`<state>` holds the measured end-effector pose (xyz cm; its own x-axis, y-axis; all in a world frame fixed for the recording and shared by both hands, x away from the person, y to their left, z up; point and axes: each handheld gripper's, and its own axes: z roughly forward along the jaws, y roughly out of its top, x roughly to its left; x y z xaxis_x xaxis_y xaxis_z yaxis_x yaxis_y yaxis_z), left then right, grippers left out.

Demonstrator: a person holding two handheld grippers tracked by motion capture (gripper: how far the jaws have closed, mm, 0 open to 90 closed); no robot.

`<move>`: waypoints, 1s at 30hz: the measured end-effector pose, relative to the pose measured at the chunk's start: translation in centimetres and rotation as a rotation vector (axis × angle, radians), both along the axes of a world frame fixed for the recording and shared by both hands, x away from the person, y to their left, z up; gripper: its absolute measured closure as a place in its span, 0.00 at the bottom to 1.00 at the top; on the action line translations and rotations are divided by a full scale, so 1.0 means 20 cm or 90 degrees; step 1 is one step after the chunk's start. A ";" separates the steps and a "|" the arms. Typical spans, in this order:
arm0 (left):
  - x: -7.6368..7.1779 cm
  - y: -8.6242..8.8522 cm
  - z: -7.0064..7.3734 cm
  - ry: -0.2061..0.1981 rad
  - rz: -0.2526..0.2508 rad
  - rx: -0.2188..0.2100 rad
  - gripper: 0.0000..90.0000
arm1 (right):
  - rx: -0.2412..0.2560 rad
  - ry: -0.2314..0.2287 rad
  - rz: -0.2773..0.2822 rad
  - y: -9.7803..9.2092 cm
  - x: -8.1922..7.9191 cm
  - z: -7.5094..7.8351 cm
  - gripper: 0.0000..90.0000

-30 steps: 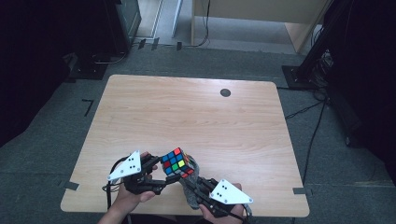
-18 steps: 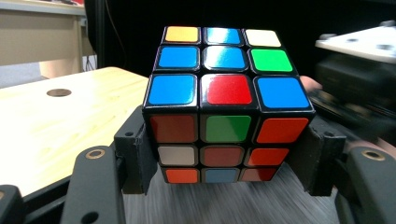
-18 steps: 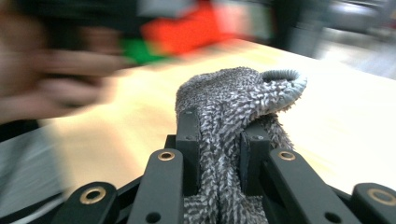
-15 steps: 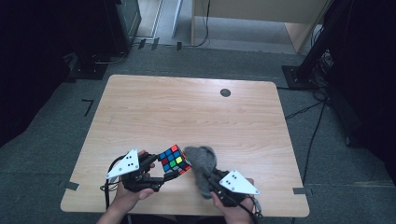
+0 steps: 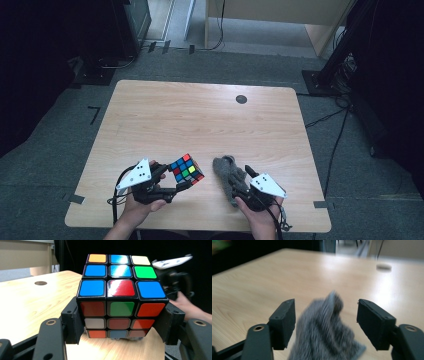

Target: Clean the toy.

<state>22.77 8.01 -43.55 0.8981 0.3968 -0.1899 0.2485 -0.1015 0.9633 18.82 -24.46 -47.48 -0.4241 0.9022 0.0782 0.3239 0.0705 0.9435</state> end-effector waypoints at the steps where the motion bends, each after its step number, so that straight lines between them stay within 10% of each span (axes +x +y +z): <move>1: 0.00 0.00 0.00 0.000 0.000 0.000 0.38 | 0.004 -0.017 0.017 0.02 -0.01 0.02 0.33; 7: 0.01 -0.01 0.01 0.016 0.014 0.002 0.38 | 0.014 -0.051 0.137 0.18 -0.06 0.04 0.28; 13: 0.00 -0.05 0.01 0.031 0.014 0.011 0.38 | -0.002 -0.080 0.176 0.28 -0.10 0.03 0.25; 30: -0.03 -0.18 -0.03 0.088 -0.024 0.023 0.38 | -0.035 -0.162 0.149 0.37 -0.15 0.03 0.33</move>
